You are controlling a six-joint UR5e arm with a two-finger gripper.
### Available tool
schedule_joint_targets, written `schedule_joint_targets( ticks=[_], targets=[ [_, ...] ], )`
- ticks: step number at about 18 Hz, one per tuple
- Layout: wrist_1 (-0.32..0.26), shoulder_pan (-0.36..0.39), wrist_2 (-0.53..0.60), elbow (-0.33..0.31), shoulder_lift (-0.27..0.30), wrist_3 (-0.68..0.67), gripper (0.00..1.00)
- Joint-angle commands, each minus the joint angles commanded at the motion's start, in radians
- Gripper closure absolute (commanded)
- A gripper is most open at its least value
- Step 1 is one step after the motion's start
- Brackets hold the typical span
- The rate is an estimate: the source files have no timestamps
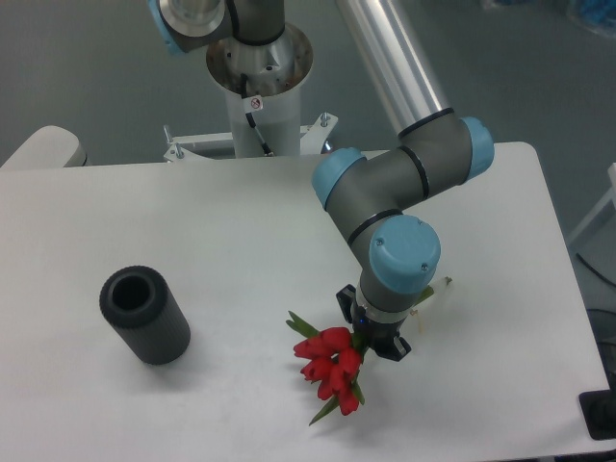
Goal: Pick up the flowers from the vase
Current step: 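Carry the tulip bunch away from the vase and hold it above the table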
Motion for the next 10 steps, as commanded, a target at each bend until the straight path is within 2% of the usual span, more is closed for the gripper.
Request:
schedule_joint_targets(
  ticks=[10],
  targets=[
    [0.005,-0.002,0.000,-0.005,0.002,0.028,0.90]
  ],
)
